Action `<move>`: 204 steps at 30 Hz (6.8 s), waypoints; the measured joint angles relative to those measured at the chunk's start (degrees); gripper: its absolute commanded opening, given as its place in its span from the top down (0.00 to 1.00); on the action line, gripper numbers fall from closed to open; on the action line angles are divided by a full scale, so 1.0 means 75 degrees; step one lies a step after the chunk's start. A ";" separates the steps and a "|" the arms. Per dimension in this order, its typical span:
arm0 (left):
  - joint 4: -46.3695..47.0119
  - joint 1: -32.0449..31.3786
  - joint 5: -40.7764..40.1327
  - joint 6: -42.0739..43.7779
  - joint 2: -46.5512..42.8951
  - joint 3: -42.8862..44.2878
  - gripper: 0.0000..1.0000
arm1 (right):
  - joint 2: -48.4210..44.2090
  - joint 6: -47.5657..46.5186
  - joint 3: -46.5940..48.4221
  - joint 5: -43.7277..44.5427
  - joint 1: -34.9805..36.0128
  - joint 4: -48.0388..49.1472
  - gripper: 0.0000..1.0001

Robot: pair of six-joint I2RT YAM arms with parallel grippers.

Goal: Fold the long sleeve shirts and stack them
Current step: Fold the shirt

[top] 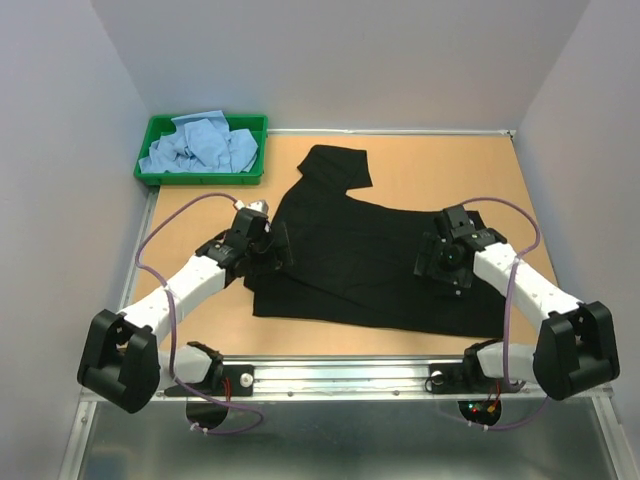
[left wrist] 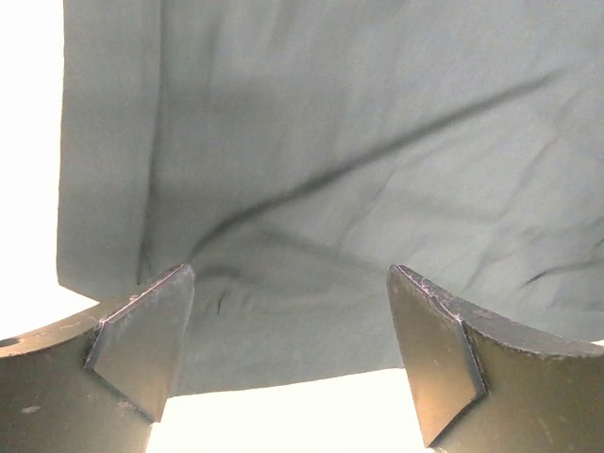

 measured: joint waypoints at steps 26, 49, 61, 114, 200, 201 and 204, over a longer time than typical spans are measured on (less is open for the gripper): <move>0.0962 0.1020 -0.1005 0.2503 0.4071 0.4511 0.10 | 0.1644 -0.1553 0.2349 0.0979 -0.0032 0.1064 0.09; 0.1011 0.1591 0.1244 0.3538 0.7525 0.7125 0.37 | 0.0874 -0.1597 0.2165 0.0769 -0.0204 0.1431 0.12; 0.0909 0.1594 0.1664 0.3730 0.7804 0.7402 0.65 | 0.1947 -0.1778 0.2209 0.1008 -0.0370 0.1798 0.12; 0.1405 0.1542 0.1903 0.3363 0.7647 0.6942 1.00 | 0.5890 -0.5056 0.4357 -0.2500 -0.4258 0.3966 0.82; 0.2433 0.0997 -0.0664 0.1716 0.1719 0.1253 0.14 | 0.1201 -0.1306 0.0391 -0.0679 -0.2713 0.4517 0.39; 0.2433 0.0997 -0.0664 0.1702 0.2002 0.1466 0.14 | 0.1399 -0.1390 0.0536 -0.0685 -0.2393 0.4520 0.39; 0.2439 0.0997 -0.0621 0.1635 0.2471 0.1848 0.14 | 0.1813 -0.1521 0.0746 -0.0685 -0.1830 0.4561 0.39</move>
